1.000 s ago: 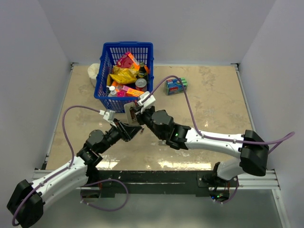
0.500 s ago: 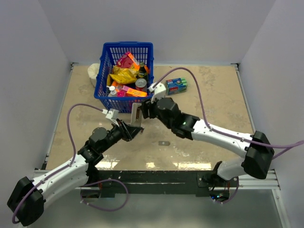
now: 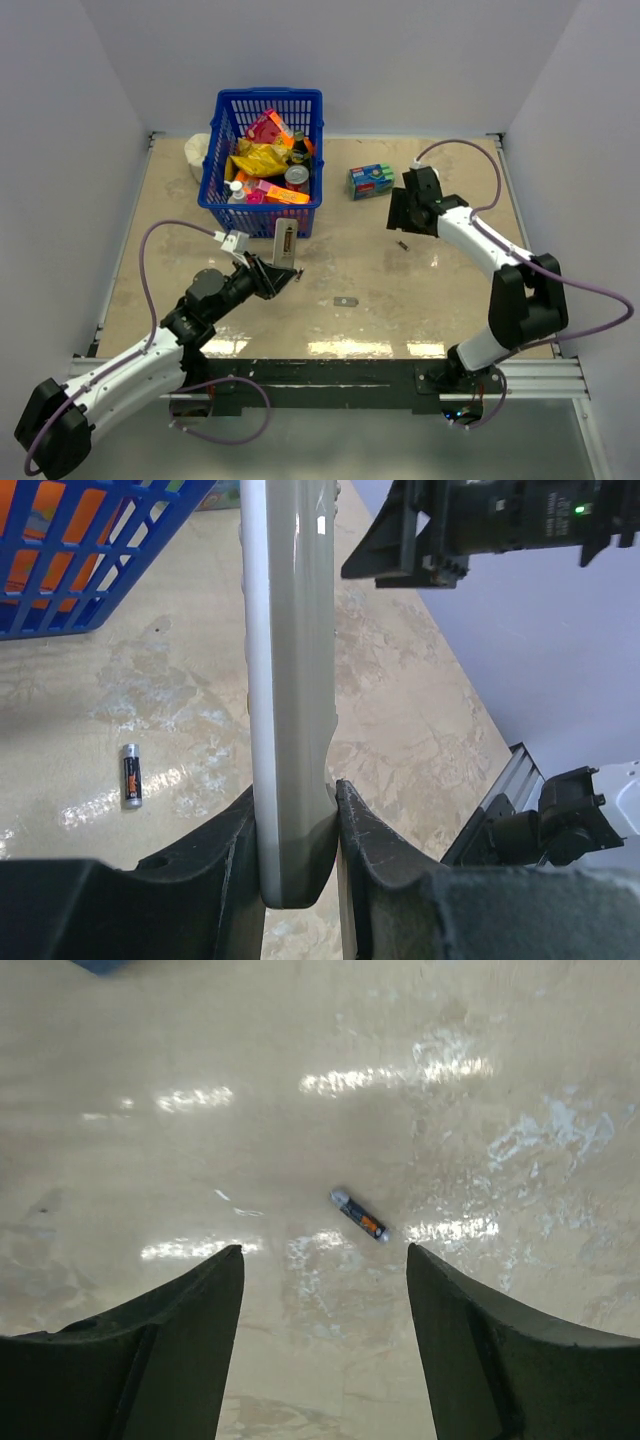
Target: Load the batteries into the remote control
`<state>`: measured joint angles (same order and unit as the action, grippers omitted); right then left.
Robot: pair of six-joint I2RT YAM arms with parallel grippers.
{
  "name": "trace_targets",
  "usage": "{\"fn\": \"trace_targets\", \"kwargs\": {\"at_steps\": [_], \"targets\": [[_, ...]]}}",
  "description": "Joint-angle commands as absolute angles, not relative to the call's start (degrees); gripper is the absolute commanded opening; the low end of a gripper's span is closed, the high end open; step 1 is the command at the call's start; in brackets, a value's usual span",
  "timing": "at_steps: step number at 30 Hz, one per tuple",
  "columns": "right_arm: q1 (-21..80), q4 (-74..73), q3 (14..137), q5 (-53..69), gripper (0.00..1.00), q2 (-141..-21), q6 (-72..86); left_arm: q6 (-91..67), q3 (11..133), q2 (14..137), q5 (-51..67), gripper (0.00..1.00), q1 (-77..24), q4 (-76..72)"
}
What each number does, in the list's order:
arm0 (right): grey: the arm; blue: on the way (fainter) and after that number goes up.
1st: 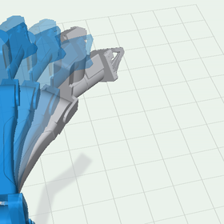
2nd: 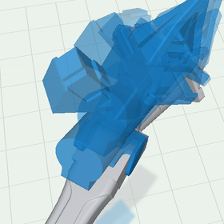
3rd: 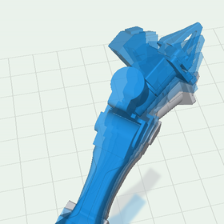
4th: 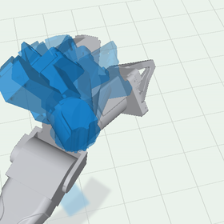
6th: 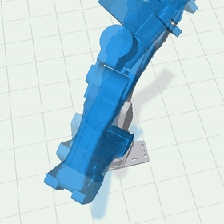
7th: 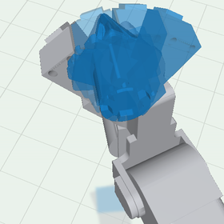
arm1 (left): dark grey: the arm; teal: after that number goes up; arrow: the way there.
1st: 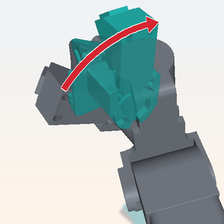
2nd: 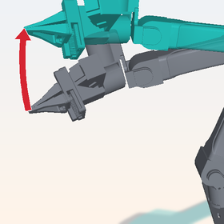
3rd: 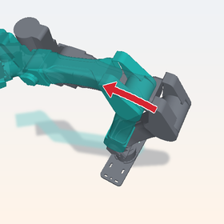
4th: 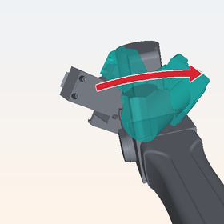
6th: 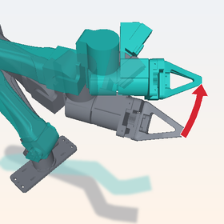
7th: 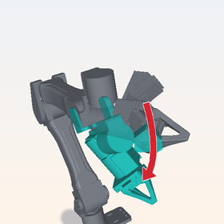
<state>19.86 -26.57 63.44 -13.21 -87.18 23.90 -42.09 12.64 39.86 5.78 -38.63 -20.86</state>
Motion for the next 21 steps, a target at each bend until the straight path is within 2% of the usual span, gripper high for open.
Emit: {"fn": "trace_targets", "kwargs": {"at_steps": [1, 5, 13, 15, 21], "targets": [[16.6, -29.1, 65.7, -6.0, 0.68, -91.3, 22.9, -39.0, 14.8, 37.3, 6.2, 0.0, -38.3, -20.5], [14.1, -27.7, 69.6, -2.6, 0.68, -98.4, 17.9, -38.3, 14.4, 35.4, 6.5, 0.0, -38.2, -19.5], [12.5, -27.1, 73.1, -8.1, 0.68, -109.1, 12.4, -36.6, 14.5, 32.5, 6.4, 0.0, -38.1, -16.4], [12.2, -27.0, 72.6, -7.0, 0.65, -109.9, 12.1, -36.2, 14.7, 31.6, 6.2, 0.0, -38.1, -15.6], [12.2, -27.5, 70.3, -3.5, 0.49, -109.6, 13.6, -35.8, 14.7, 30.5, 5.6, 0.0, -38.1, -14.3]]}}
